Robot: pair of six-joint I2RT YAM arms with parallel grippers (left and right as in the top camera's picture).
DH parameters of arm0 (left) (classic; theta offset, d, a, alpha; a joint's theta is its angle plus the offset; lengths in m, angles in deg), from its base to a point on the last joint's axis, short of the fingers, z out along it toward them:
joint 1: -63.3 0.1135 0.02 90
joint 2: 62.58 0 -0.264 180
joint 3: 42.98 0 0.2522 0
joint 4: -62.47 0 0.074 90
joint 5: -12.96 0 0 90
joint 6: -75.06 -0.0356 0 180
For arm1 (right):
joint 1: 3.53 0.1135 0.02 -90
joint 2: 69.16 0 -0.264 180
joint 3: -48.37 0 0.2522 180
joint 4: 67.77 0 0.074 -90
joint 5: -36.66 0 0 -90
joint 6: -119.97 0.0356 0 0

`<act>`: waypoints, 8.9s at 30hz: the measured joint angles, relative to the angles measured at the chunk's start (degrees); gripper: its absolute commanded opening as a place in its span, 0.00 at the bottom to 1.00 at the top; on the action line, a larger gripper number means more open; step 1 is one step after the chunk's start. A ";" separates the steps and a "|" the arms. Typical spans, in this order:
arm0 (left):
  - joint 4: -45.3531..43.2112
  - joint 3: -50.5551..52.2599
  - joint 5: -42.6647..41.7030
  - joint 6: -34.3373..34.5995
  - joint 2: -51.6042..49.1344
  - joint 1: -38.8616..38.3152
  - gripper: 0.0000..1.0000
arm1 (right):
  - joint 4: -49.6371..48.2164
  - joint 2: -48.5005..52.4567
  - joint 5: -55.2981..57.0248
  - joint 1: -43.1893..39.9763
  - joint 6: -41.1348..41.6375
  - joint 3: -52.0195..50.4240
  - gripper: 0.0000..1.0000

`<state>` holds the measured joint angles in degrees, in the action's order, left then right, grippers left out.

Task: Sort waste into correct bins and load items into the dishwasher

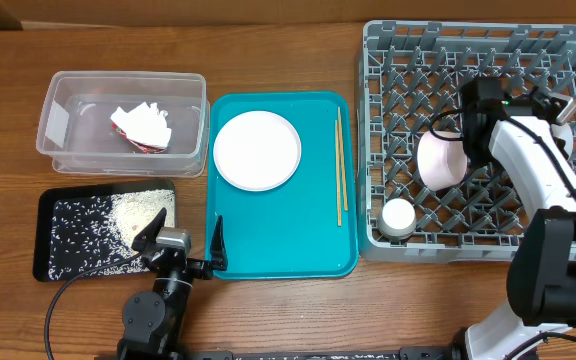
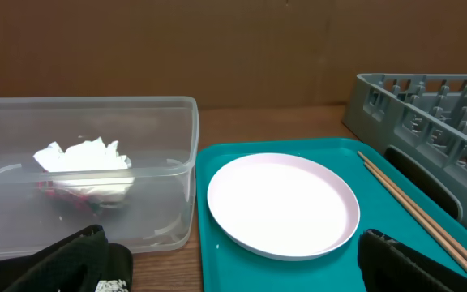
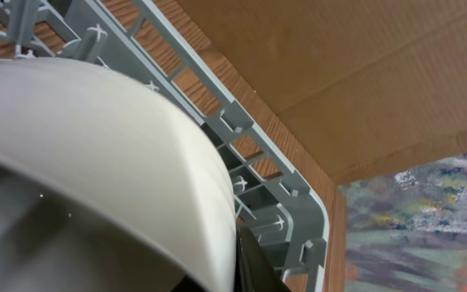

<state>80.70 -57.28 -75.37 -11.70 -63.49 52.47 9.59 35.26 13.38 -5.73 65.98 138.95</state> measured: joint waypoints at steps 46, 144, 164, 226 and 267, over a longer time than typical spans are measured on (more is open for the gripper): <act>-0.02 0.02 0.00 0.00 0.00 0.00 1.00 | 8.35 -10.67 -70.77 32.20 -10.05 21.20 0.65; 0.00 0.02 0.00 0.00 0.00 0.00 1.00 | -13.51 14.43 -48.46 38.12 -8.98 4.55 0.10; -0.02 0.02 0.00 0.00 0.00 0.00 1.00 | -9.14 -5.31 -47.30 34.51 -9.64 9.60 0.04; -0.02 0.02 0.00 0.00 0.00 0.00 1.00 | -16.24 -15.76 -43.17 33.53 -1.90 6.56 0.04; -0.02 0.02 0.00 0.00 0.00 0.00 1.00 | -26.53 -7.30 -3.98 32.98 -30.51 6.62 0.54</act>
<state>80.68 -57.26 -75.37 -11.70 -63.49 52.47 -16.95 27.96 9.40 27.26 35.47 145.57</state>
